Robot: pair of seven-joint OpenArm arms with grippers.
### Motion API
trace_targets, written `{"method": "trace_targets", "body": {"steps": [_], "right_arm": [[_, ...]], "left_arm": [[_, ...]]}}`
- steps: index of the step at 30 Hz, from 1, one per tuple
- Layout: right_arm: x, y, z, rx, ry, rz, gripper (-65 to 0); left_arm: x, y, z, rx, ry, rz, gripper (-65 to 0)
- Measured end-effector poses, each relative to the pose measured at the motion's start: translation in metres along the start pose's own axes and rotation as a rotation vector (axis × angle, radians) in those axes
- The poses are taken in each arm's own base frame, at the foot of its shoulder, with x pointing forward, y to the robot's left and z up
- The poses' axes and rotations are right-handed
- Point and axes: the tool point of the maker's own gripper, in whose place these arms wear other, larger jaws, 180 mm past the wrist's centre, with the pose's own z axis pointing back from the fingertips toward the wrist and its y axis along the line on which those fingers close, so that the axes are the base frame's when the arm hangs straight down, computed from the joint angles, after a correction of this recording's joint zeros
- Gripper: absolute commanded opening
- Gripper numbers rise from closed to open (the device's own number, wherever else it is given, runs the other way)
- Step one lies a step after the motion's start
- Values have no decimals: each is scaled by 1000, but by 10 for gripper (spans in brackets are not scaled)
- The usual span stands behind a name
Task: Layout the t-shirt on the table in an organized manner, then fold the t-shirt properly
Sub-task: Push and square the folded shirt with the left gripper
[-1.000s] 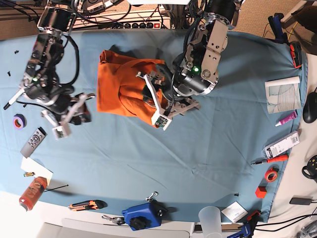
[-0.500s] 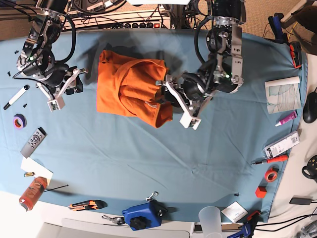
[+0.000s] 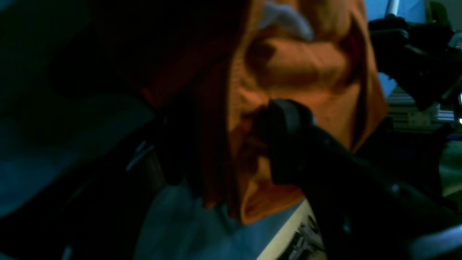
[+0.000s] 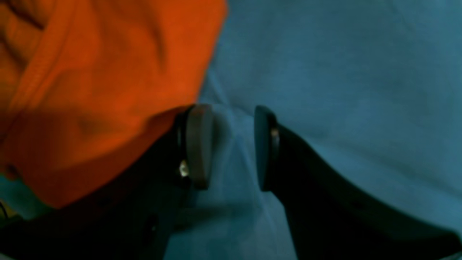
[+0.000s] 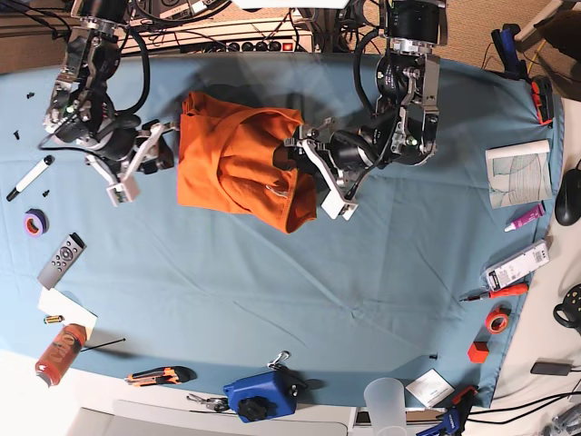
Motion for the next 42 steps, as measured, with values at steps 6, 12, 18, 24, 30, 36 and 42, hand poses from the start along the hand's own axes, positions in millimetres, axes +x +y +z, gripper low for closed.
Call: {"method": "trace_targets", "body": {"steps": [6, 12, 18, 24, 30, 36, 42], "right_arm": [[1, 16, -12, 10, 18, 56, -451], [1, 20, -15, 16, 23, 65, -451], [6, 17, -14, 1, -5, 72, -451], [27, -34, 8, -153, -97, 20, -451], [40, -79, 38, -276, -179, -62, -451], [37, -86, 43, -295, -183, -79, -451], [40, -82, 42, -273, -198, -85, -450]], "left_arm": [[-6, -18, -18, -100, 10, 42, -305], [-9, -21, -24, -107, 16, 70, -474], [-10, -20, -24, -104, 23, 84, -650], [-14, -27, -18, -120, 73, 30, -650], [10, -18, 9, -74, -2, -52, -650], [22, 27, 57, 3, -38, -183, -650], [15, 48, 79, 30, 59, -380, -650]]}}
